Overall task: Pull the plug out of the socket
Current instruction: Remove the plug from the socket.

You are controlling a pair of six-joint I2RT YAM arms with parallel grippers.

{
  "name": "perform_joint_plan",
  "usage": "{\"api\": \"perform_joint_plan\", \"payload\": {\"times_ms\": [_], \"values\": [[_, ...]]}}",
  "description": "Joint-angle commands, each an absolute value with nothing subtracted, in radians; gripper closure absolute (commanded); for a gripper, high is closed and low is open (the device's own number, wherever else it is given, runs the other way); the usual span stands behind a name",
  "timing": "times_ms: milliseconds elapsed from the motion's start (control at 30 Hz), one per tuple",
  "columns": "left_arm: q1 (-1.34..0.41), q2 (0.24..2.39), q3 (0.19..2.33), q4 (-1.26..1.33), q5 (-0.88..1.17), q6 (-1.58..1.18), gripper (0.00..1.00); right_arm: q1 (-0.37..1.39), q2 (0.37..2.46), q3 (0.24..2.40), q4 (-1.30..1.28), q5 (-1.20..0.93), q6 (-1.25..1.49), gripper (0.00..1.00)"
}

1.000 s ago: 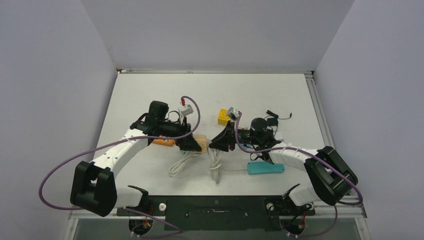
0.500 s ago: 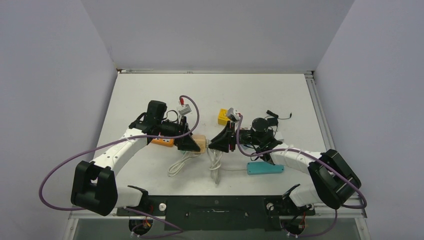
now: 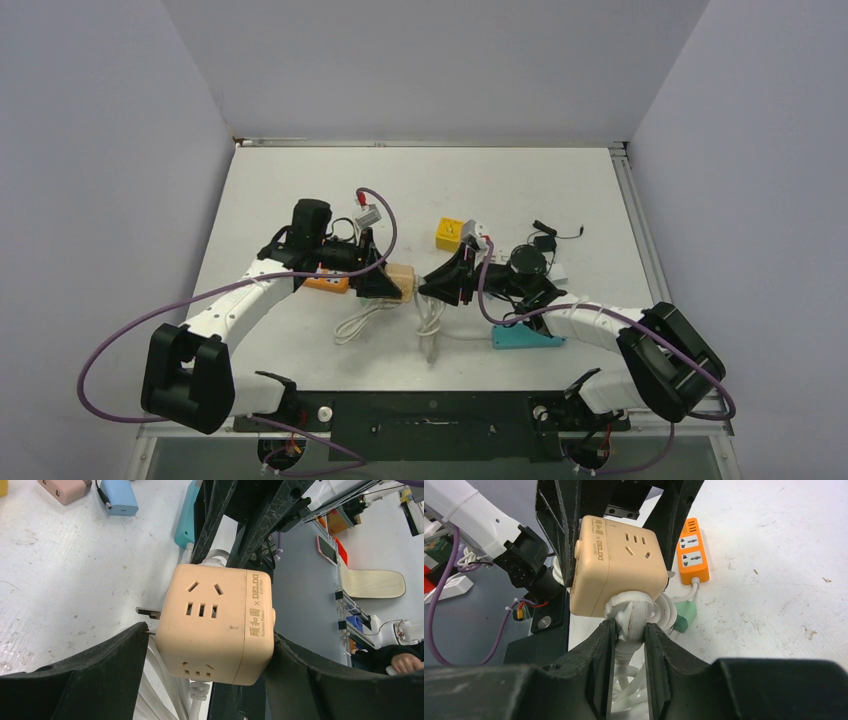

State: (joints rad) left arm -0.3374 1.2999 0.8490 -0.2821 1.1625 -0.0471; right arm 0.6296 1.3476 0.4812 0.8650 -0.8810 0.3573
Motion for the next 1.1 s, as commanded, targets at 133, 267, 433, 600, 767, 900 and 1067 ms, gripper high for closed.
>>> {"api": "perform_joint_plan", "payload": {"times_ms": [133, 267, 433, 600, 767, 900, 1067], "values": [[-0.338, 1.242, 0.890, -0.259, 1.242, -0.078, 1.00, 0.624, 1.385, 0.487, 0.880, -0.909, 0.334, 0.95], [-0.337, 1.279, 0.924, -0.357, 1.004, -0.011, 1.00, 0.679, 1.357, 0.526, 0.773, -0.901, 0.277, 0.95], [-0.337, 1.298, 0.914, -0.316, 0.855, -0.053, 1.00, 0.742, 1.352, 0.557, 0.729, -0.891, 0.254, 0.95], [-0.335, 1.274, 0.909, -0.309, 0.809, -0.051, 1.00, 0.755, 1.345, 0.563, 0.724, -0.906, 0.259, 0.95], [-0.334, 1.271, 0.921, -0.330, 0.935, -0.021, 1.00, 0.752, 1.324, 0.571, 0.657, -0.874, 0.213, 0.94], [-0.325, 1.244, 0.918, -0.339, 0.977, -0.014, 1.00, 0.786, 1.257, 0.558, 0.547, -0.640, 0.114, 0.67], [-0.319, 1.242, 0.917, -0.323, 1.051, -0.028, 1.00, 0.806, 1.167, 0.501, 0.545, -0.460, 0.062, 0.34]]}}
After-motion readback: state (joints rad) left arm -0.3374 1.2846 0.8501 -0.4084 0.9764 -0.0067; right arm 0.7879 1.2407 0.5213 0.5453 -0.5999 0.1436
